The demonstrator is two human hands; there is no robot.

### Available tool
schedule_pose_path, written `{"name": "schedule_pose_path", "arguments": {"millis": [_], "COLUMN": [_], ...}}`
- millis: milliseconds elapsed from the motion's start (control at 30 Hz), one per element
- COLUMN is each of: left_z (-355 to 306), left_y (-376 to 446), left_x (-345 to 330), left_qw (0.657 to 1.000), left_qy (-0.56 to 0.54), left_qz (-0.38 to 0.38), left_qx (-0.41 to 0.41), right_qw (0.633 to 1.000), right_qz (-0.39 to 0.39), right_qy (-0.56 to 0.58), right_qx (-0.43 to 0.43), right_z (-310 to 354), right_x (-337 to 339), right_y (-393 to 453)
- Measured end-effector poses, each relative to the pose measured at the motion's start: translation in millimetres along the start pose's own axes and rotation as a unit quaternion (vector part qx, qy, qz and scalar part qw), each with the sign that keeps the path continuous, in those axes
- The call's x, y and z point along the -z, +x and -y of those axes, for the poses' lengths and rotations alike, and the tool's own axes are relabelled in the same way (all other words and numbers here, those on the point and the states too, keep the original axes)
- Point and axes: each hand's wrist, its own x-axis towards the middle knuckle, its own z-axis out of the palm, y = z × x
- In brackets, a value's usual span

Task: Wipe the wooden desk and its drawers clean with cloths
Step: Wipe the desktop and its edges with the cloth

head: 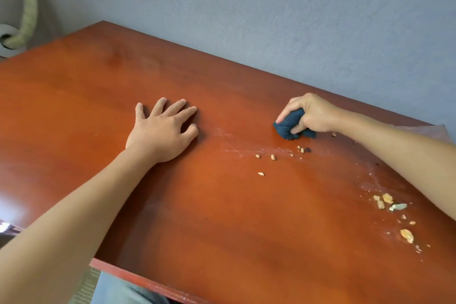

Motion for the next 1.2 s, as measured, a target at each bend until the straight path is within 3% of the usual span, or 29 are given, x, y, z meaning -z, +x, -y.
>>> {"name": "schedule_pose_path", "arguments": {"millis": [233,400,567,767,1000,1067,1200], "left_z": [2,4,6,8,7,5,5], "left_y": [2,3,1,0,2,2,3], "left_x": [1,4,3,3,0,0,1], "left_qw": [1.0,0.998,0.998,0.999,0.999,1.0,1.0], "left_qy": [-0.007,-0.054,-0.051,-0.048,-0.034,-0.029,-0.027], "left_qz": [-0.001,-0.025,-0.022,-0.009,-0.007,-0.009,-0.016], "left_qx": [-0.001,0.005,-0.006,-0.002,0.001,0.0,0.0], "right_qw": [0.996,0.989,0.978,0.98,0.99,0.994,0.999], "right_qz": [-0.078,-0.043,0.027,0.098,0.126,0.104,-0.012], "right_qy": [-0.007,-0.025,0.009,0.091,-0.002,0.004,0.049], "right_qx": [0.043,0.141,0.205,0.15,0.06,0.036,0.0], "right_z": [72,136,138,80,24,23,34], "right_x": [-28,-67,-83,-62,-15,-9,-14], "right_y": [97,110,46,-33,-53,-38,14]}}
